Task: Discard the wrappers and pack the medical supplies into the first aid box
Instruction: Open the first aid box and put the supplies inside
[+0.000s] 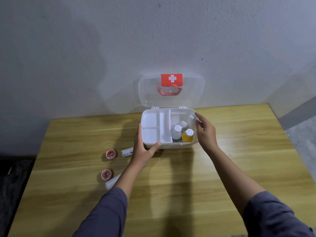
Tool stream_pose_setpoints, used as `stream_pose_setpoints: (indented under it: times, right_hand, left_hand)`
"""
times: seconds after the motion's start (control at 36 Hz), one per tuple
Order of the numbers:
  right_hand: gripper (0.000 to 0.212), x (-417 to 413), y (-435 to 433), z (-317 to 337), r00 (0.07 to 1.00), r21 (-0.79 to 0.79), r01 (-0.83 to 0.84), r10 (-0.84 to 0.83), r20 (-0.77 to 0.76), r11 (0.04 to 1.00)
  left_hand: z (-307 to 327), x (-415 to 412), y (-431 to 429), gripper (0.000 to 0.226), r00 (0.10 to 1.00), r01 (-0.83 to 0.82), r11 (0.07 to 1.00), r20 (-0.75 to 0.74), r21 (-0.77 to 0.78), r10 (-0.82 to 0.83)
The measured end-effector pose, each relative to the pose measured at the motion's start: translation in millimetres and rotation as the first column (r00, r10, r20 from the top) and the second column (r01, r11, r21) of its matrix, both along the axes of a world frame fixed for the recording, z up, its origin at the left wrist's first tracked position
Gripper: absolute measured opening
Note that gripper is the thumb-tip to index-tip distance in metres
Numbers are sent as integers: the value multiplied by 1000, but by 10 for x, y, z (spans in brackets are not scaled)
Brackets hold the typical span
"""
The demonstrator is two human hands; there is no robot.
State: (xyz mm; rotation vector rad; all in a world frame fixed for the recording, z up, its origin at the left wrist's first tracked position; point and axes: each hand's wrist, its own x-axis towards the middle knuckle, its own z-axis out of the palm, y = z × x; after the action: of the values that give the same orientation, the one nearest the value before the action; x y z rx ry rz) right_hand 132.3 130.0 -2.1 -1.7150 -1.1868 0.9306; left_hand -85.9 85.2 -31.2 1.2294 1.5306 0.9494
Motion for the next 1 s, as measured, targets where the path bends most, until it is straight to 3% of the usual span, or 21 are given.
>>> stream_pose_setpoints:
  times: [0.14,0.42,0.58,0.75,1.0]
  right_hand:
    - [47,-78,-57,-27,998,-6,52,-51,36,999]
    - [43,-188,-109,0,992,12,118,-119,39,993]
    - [41,-198,-101,-16,989,8,140,-140,46,990]
    - [41,-217,-93,-45,985,-1,163,-163,59,987]
    - [38,-231,-81,-60,981,-1,191,-191,41,981]
  left_hand:
    - [22,-18,3,97,1000,25,1000,-15,-4,-26]
    - [39,-251,-51,91,999,34,999,-13,3,-34]
    - [-130,-811,-374,69,958,-112,986,-250,127,141]
    - [-468,-1226,-651,80,878,-87,996,-472,4,79]
    - [-544,-1252,-323,67,916,-37,998,-398,49,53]
